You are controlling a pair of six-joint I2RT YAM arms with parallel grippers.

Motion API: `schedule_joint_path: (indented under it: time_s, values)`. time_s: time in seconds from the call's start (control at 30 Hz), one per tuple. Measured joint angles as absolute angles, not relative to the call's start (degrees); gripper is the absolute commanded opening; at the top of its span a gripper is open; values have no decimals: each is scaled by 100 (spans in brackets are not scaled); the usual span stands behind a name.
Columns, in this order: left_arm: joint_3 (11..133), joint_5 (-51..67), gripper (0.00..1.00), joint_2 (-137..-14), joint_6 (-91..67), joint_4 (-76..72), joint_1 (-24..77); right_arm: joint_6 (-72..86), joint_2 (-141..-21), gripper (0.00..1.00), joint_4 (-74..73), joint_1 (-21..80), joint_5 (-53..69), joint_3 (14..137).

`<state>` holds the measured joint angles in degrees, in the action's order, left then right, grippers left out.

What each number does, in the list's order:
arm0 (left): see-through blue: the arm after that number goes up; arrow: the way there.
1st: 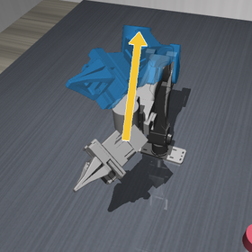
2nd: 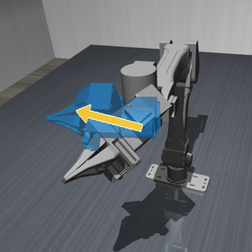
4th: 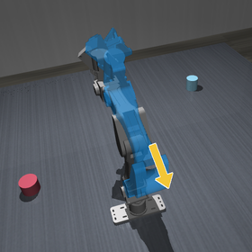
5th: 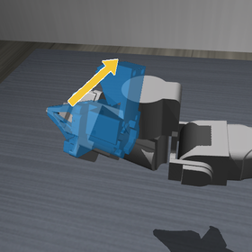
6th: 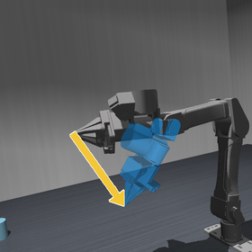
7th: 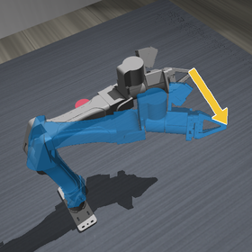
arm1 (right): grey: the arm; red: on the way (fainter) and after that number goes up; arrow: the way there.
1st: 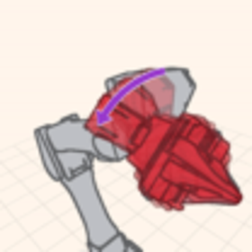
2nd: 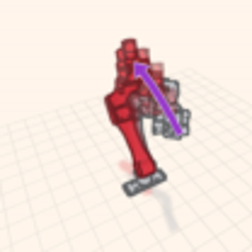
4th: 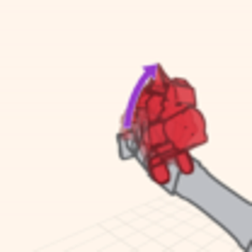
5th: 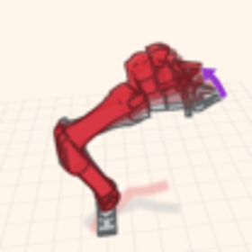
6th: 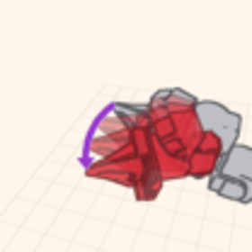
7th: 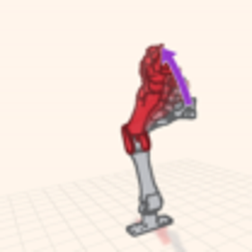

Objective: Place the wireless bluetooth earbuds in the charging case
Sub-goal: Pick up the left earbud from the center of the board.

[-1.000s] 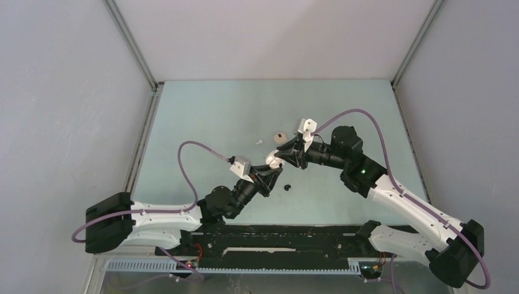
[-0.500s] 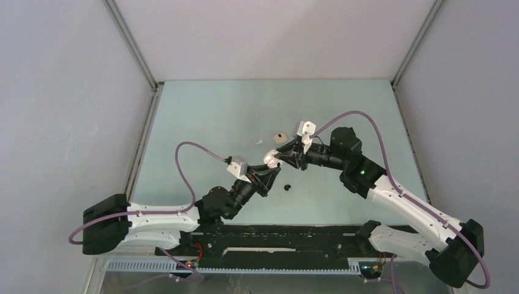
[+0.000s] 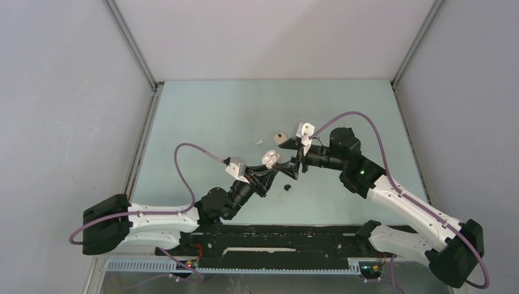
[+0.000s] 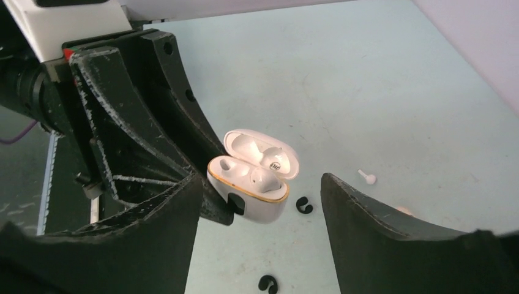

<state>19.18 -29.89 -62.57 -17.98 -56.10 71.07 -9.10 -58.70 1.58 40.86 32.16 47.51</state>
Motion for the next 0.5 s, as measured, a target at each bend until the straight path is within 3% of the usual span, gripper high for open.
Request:
schedule_joint_path:
  time_s: [0.2,0.5]
  values:
    - [1691,-2985,0,-6254,-1750,-5638,7107,-773,-5852,83,-445,3557,4095,4923]
    - [1660,-2534,0,-6023,-1280,-5153,7096,-1457,-5774,77,-1326,2882,5577,5148]
